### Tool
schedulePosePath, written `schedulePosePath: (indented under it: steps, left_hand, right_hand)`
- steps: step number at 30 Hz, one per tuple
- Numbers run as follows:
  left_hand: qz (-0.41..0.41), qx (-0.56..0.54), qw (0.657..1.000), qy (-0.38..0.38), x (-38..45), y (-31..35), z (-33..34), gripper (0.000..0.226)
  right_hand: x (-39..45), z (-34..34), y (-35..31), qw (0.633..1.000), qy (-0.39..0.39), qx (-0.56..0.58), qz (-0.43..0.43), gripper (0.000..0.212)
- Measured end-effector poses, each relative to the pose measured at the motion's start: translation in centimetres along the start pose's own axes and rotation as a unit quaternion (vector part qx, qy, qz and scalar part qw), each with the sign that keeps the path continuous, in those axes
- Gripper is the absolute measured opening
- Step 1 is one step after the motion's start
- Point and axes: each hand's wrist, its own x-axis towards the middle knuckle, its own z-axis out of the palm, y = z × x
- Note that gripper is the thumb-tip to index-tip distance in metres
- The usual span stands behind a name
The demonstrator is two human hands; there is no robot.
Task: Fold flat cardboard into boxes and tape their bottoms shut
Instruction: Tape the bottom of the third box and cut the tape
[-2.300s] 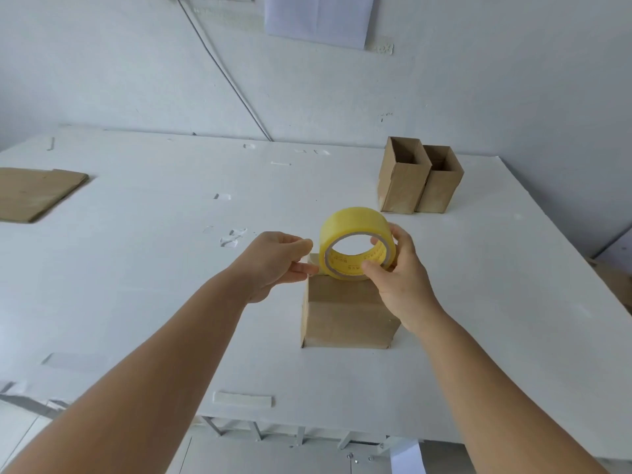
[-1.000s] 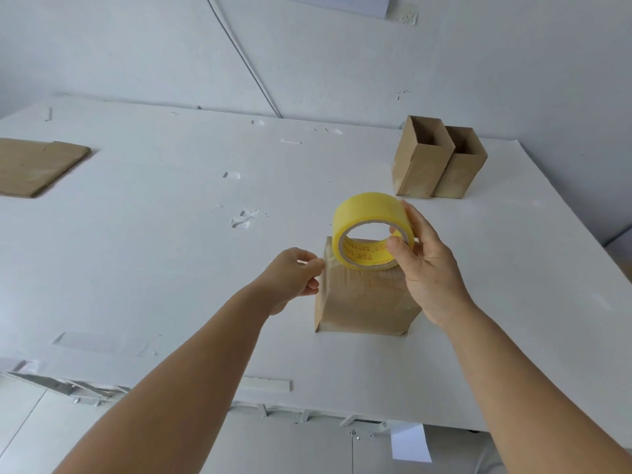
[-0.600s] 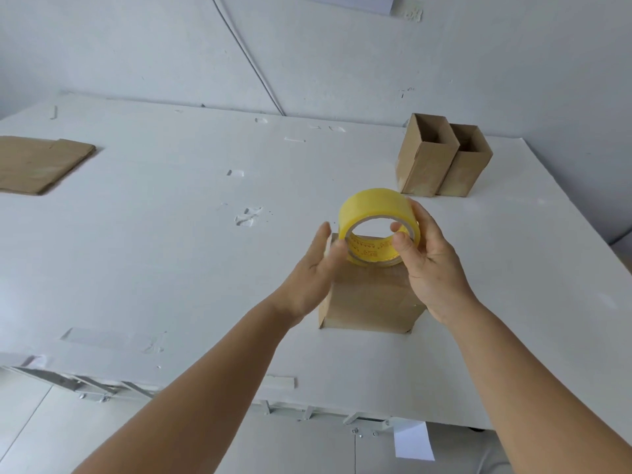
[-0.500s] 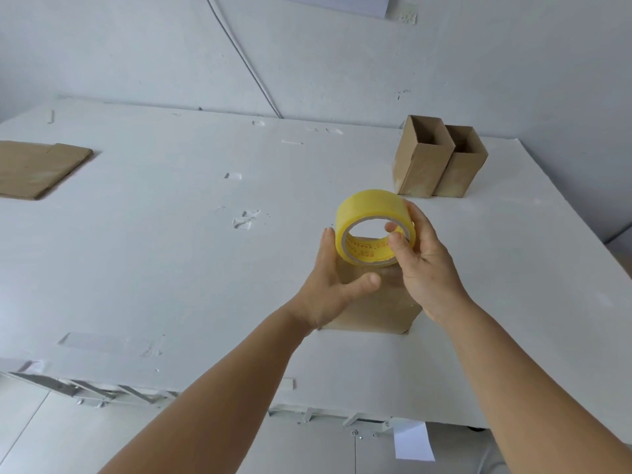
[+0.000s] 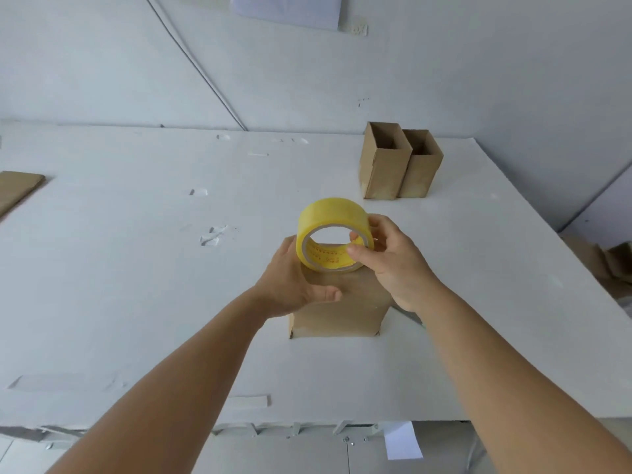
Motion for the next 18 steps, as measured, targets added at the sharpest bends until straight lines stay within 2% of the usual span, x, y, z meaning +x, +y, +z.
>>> schedulePosePath:
  steps: [4, 7, 9, 12, 16, 18]
  left_hand:
    - [-0.025, 0.056, 0.998, -0.012, 0.1, -0.4, -0.4, 0.118]
    - [-0.029, 0.091, 0.995, -0.027, 0.3, -0.6, -0.6, 0.108]
    - [-0.025, 0.107, 0.993, -0.034, 0.5, -0.5, -0.6, 0.102]
    - [-0.027, 0.109, 0.993, -0.037, 0.6, -0.5, -0.7, 0.099]
    - [-0.032, 0.109, 0.993, -0.04, 0.5, -0.5, -0.8, 0.103]
    - [-0.035, 0.117, 0.992, -0.039, 0.4, -0.3, -0.7, 0.106]
  right_hand:
    - [-0.1, -3.7, -1.0, 1.0, -0.003, 0.002, -0.01, 0.036]
    - [-0.4, -7.9, -1.7, 0.999, 0.021, -0.03, -0.02, 0.043]
    - [-0.8, -9.5, -1.7, 0.998, 0.004, -0.063, -0.016, 0.048]
    - [-0.9, -9.8, -1.7, 0.998, -0.024, -0.063, -0.014, 0.048]
    - [-0.5, -9.5, -2.1, 0.995, -0.018, -0.093, -0.029, 0.047]
    - [-0.4, -9.7, -2.1, 0.994, -0.01, -0.104, -0.035, 0.039]
